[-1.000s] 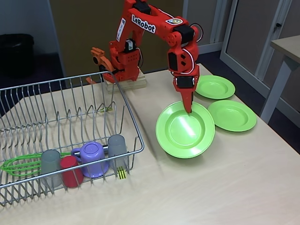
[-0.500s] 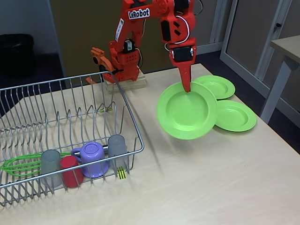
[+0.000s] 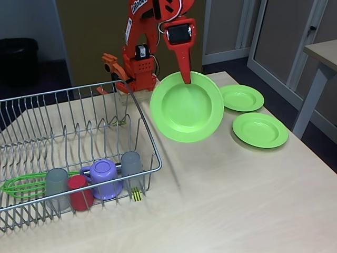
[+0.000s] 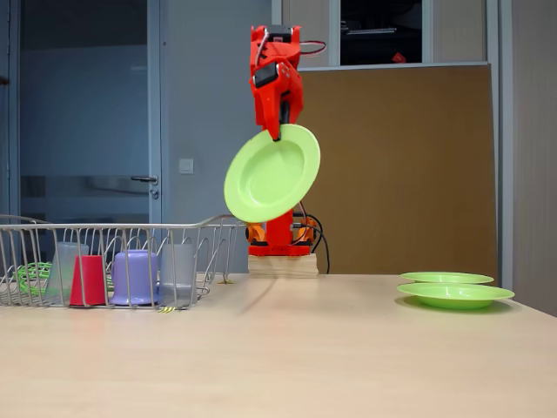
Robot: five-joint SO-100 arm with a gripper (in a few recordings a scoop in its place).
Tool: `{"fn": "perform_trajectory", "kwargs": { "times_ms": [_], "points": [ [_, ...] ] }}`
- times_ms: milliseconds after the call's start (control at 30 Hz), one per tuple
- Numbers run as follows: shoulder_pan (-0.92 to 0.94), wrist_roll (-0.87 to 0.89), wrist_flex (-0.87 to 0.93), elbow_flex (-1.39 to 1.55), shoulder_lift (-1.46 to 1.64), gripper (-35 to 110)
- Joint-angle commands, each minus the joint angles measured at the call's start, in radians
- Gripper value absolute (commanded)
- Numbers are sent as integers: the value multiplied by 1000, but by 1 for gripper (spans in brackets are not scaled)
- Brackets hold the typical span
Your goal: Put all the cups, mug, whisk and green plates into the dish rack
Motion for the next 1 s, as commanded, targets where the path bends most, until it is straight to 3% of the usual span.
{"fn": "perform_trajectory", "kwargs": {
  "times_ms": [0, 367, 733, 967],
  "points": [
    [29, -41, 6, -38, 87, 0],
    [285, -202, -67, 11, 187, 0],
    [566, -74, -55, 305, 285, 0],
    [721, -138, -104, 408, 252, 0]
  ]
}}
